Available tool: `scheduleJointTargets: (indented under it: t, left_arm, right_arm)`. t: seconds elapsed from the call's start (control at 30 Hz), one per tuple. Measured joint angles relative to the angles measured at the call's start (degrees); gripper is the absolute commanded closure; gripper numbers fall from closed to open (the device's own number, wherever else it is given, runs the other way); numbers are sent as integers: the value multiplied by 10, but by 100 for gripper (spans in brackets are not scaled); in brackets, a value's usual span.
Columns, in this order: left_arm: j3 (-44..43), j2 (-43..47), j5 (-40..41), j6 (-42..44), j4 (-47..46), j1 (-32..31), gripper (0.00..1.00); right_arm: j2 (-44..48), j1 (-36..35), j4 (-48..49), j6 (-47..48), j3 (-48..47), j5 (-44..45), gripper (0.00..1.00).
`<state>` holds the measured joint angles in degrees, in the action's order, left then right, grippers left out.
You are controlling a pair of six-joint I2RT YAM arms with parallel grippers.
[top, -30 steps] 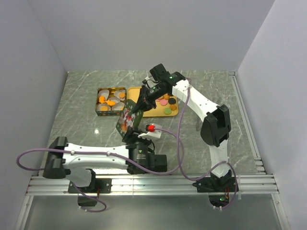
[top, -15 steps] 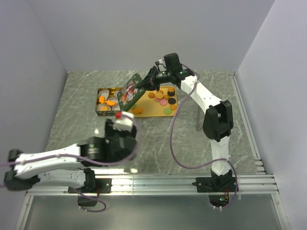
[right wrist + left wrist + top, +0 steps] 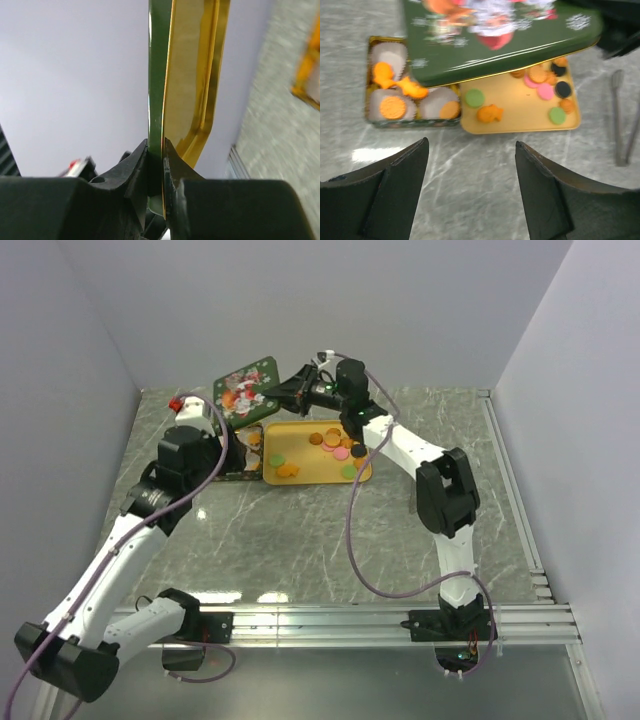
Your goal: Pack the cookies
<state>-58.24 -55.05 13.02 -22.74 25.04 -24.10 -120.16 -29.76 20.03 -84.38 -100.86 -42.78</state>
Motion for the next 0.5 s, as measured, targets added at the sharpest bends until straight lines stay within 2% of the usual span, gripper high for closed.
scheduleJointTargets:
  t: [0.17,0.37,0.5]
  left_arm:
    - [-41,-49,-81,-8,-19,48,21]
    - [-123,-144,-149,-44,-58,106,22]
    - [-98,-167,-193,-82,-103,172,22]
  right_arm:
    - [-70,-32,92,-26,-32,37,100]
    - [-166,-54,150,-63,-34,84,100]
    - [-201,-55,171,-80,-34,111,100]
